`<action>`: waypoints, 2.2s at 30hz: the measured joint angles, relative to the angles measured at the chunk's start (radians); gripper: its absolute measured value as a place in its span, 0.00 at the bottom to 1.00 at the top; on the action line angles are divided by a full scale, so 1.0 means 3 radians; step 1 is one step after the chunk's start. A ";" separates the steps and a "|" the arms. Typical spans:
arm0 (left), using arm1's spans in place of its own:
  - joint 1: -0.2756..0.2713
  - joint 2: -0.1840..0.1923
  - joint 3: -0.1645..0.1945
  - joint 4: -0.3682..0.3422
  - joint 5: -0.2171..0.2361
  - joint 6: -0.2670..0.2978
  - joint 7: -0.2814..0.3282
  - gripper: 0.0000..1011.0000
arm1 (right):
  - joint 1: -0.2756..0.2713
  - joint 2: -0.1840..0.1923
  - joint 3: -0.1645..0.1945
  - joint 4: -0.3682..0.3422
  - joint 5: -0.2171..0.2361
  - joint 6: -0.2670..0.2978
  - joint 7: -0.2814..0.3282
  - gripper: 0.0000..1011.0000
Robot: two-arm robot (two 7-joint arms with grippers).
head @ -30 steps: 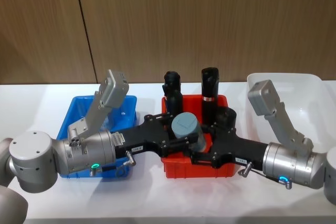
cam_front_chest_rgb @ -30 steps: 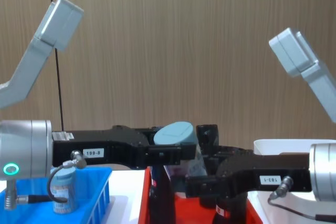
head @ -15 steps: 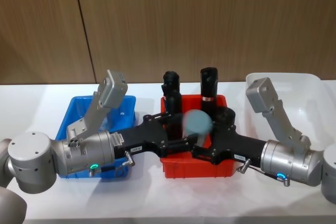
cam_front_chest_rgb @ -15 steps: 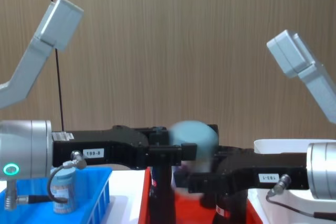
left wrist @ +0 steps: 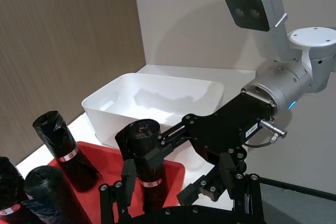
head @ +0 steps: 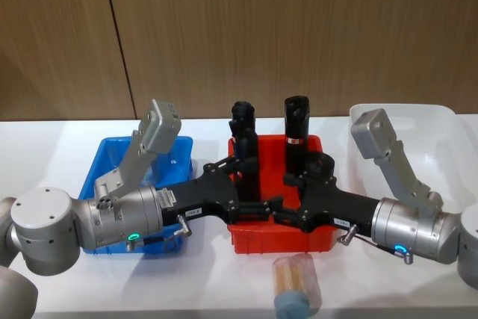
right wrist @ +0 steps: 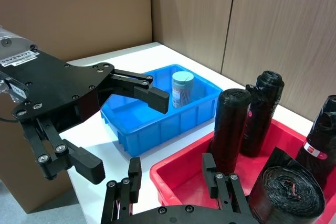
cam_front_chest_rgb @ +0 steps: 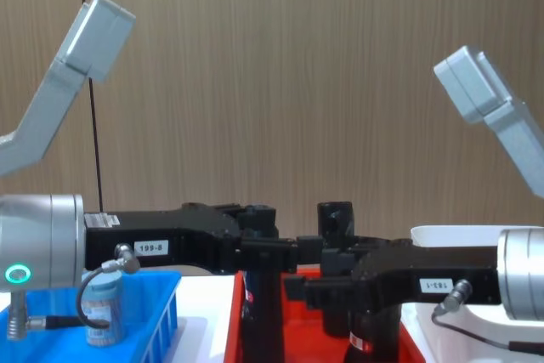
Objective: Pick the cotton swabs from the blue box and place them into the white box.
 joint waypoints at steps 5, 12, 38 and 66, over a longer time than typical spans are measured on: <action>0.0000 0.0000 0.0000 0.0000 0.0001 0.0000 0.0000 0.99 | -0.0008 0.0020 0.0005 -0.0021 0.0021 0.0000 -0.0022 0.71; 0.0000 0.0000 0.0000 0.0000 0.0003 0.0000 0.0000 0.99 | -0.0029 0.0054 0.0024 -0.0070 0.0052 -0.0023 -0.0087 0.71; 0.0002 -0.0001 0.0000 -0.0004 0.0004 0.0000 0.0022 0.99 | -0.0073 0.0106 0.0063 -0.0163 0.0104 -0.0079 -0.0215 0.71; 0.0193 -0.0041 0.0122 -0.0322 0.0253 -0.0116 0.1118 0.99 | -0.0708 0.0188 0.0323 -0.0803 0.0199 -0.0338 -0.1308 0.99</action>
